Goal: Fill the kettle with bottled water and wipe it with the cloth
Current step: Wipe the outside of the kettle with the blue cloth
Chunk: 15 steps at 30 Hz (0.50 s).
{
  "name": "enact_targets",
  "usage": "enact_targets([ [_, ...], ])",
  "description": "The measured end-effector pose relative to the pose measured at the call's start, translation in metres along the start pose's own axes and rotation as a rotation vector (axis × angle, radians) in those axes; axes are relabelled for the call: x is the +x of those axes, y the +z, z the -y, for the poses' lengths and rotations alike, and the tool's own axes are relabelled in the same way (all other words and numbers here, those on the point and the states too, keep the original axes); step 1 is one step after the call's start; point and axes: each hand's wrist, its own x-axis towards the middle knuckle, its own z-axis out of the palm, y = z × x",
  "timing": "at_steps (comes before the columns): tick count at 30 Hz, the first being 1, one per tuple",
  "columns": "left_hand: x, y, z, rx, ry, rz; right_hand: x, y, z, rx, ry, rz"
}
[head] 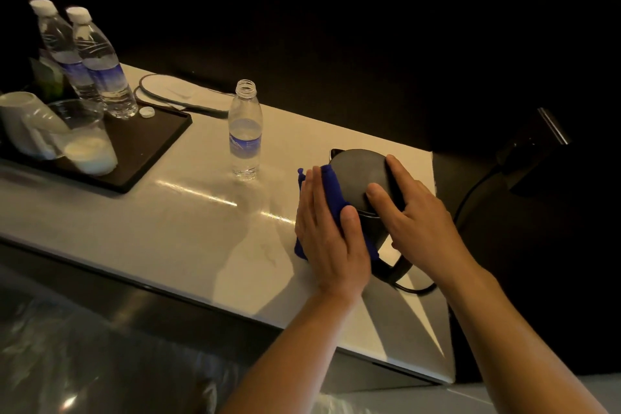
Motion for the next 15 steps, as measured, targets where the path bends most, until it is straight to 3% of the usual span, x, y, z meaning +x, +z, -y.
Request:
enact_targets([
  [5, 0.025, -0.011, 0.025, -0.309, -0.262, 0.128, 0.001, 0.002, -0.004, 0.029, 0.000, 0.001],
  [11, 0.071, -0.028, 0.037, -0.403, -0.507, 0.438, 0.003, 0.012, -0.007, 0.001, -0.005, -0.025],
  [15, 0.054, -0.027, 0.024, -0.476, -0.558, 0.299, 0.003, 0.012, -0.003, -0.027, 0.015, -0.031],
])
